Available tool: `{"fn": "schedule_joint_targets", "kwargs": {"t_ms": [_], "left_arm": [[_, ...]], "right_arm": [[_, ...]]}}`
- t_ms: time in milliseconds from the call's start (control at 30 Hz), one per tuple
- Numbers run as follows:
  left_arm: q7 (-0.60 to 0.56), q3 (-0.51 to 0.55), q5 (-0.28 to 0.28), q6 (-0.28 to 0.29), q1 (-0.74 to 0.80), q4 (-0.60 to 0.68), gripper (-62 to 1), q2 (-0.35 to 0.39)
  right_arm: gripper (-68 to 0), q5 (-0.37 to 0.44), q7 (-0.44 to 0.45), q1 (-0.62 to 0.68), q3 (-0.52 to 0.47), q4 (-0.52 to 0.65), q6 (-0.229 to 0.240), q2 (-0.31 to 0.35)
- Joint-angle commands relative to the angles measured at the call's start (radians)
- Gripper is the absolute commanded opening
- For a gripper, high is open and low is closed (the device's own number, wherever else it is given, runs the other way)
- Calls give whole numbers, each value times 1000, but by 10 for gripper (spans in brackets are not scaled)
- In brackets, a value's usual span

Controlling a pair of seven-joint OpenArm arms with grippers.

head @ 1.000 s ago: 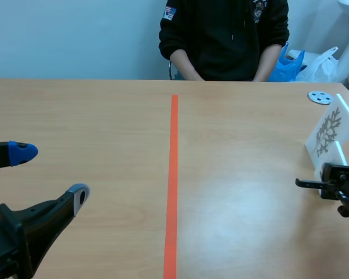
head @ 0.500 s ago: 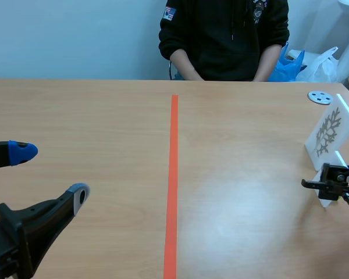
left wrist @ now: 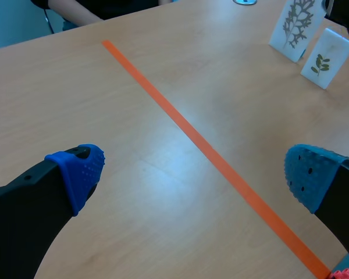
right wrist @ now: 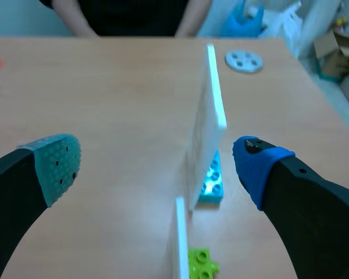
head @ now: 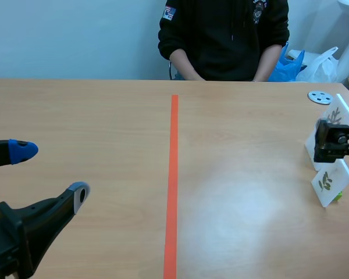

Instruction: Sort the leaf by its shape. The table is split by an orange tape line. A compound leaf with several leaflets goes to the left side, a simple leaf with one blade goes to the right side. Return to the home posture when a red brick is placed on the table.

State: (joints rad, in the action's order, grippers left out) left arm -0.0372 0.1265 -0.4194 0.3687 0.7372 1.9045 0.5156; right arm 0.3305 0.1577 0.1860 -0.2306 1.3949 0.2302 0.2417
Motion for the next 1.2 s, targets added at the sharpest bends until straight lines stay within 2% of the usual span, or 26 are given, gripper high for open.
{"fn": "schedule_joint_targets", "kwargs": {"t_ms": [0, 100, 300, 400, 567, 800, 1167], "left_arm": [[-16, -5, -7, 2, -19, 23, 14, -3], [-15, -5, -7, 1, -24, 23, 14, -3], [-15, -5, -7, 1, -23, 23, 14, -3], [-14, -5, -7, 1, -23, 23, 14, -2], [-14, -5, -7, 1, -23, 23, 14, -2], [-14, -5, -7, 1, -23, 23, 14, -3], [-14, -5, -7, 1, -23, 23, 14, -3]], "right_arm": [[-71, 27, 9, 21, -14, 61, 24, 19], [4, 53, -19, 74, -28, 171, 61, 25], [4, 125, -111, 200, -28, 363, 155, 86], [4, 164, -148, 272, -28, 448, 184, 108], [4, 219, -204, 372, -27, 550, 201, 113], [4, 293, -265, 457, -6, 615, 240, 113], [4, 276, -276, 479, 77, 635, 239, 113]]}}
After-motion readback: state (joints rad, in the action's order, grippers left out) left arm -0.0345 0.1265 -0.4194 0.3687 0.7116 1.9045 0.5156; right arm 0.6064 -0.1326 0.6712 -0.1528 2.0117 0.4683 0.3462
